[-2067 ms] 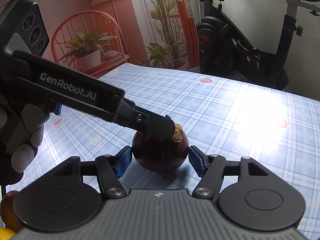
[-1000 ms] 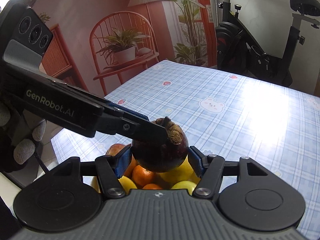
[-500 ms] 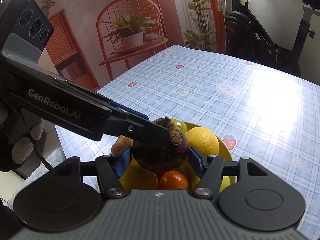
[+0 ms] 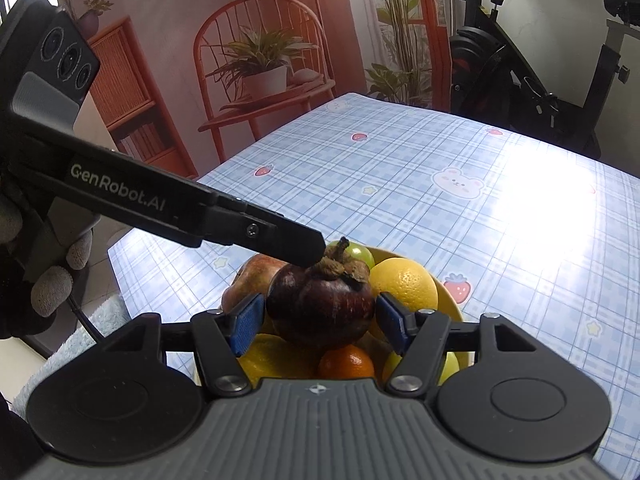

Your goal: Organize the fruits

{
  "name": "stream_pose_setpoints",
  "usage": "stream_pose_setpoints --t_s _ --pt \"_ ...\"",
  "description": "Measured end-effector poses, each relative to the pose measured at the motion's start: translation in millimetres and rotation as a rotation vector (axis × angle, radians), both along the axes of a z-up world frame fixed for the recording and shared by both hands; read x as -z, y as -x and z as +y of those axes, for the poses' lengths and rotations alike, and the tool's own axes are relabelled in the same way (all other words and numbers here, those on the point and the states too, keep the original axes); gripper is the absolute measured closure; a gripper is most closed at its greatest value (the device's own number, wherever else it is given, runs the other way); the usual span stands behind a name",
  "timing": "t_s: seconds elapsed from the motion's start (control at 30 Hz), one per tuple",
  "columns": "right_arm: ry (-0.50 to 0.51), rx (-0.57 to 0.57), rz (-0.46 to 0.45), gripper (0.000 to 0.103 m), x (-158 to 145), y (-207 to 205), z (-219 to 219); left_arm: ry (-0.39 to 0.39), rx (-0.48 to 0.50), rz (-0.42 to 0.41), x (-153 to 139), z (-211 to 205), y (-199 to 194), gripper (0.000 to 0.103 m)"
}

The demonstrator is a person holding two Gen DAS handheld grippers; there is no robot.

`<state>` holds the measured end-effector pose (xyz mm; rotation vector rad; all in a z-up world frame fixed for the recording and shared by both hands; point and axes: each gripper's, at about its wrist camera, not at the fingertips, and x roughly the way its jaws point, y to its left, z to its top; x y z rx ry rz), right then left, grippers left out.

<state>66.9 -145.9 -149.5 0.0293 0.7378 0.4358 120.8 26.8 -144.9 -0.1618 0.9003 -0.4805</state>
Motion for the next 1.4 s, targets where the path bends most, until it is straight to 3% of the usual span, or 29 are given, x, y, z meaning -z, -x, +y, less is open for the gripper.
stream_pose_setpoints --t_s 0.17,0.23,0.3,0.37,0.47,0.7,0.77,0.93,1.13,1.4 --pt "-0.007 0.062 -0.045 0.036 -12.5 11.0 -11.2 -0.027 -0.01 -0.077 -15.4 -4.5 11.4 0.05" --pt "-0.002 0.107 -0.084 0.03 -21.0 19.9 -16.8 -0.043 -0.028 -0.124 -24.6 -6.1 19.1 0.046" --pt "0.0 0.171 -0.122 0.023 -30.6 30.1 -23.2 -0.063 -0.061 -0.179 -34.4 -6.9 29.3 0.027" --pt "-0.016 0.228 -0.162 0.018 -40.2 41.4 -31.3 -0.089 -0.094 -0.228 -44.5 -7.0 40.4 0.021" --pt "-0.029 0.32 -0.206 0.002 -54.4 58.8 -42.6 -0.155 -0.141 -0.283 -60.1 -10.7 55.9 0.021" --pt "0.029 0.485 -0.286 0.0 -91.6 95.5 -53.8 -0.219 -0.239 -0.39 -94.9 -15.8 97.3 0.014" --pt "-0.01 0.499 -0.294 0.0 -102.5 106.0 -58.2 -0.233 -0.251 -0.406 -104.1 -19.1 107.5 0.013" --pt "0.019 0.539 -0.325 0.0 -123.0 124.6 -55.6 -0.239 -0.287 -0.458 -122.5 -25.3 127.1 0.011" --pt "0.039 0.551 -0.336 0.0 -139.1 138.5 -47.1 -0.18 -0.29 -0.475 -141.0 -24.7 146.8 0.009" --pt "0.053 0.561 -0.339 0.0 -151.3 149.5 -38.9 -0.219 -0.303 -0.526 -154.7 -34.5 166.8 0.009"
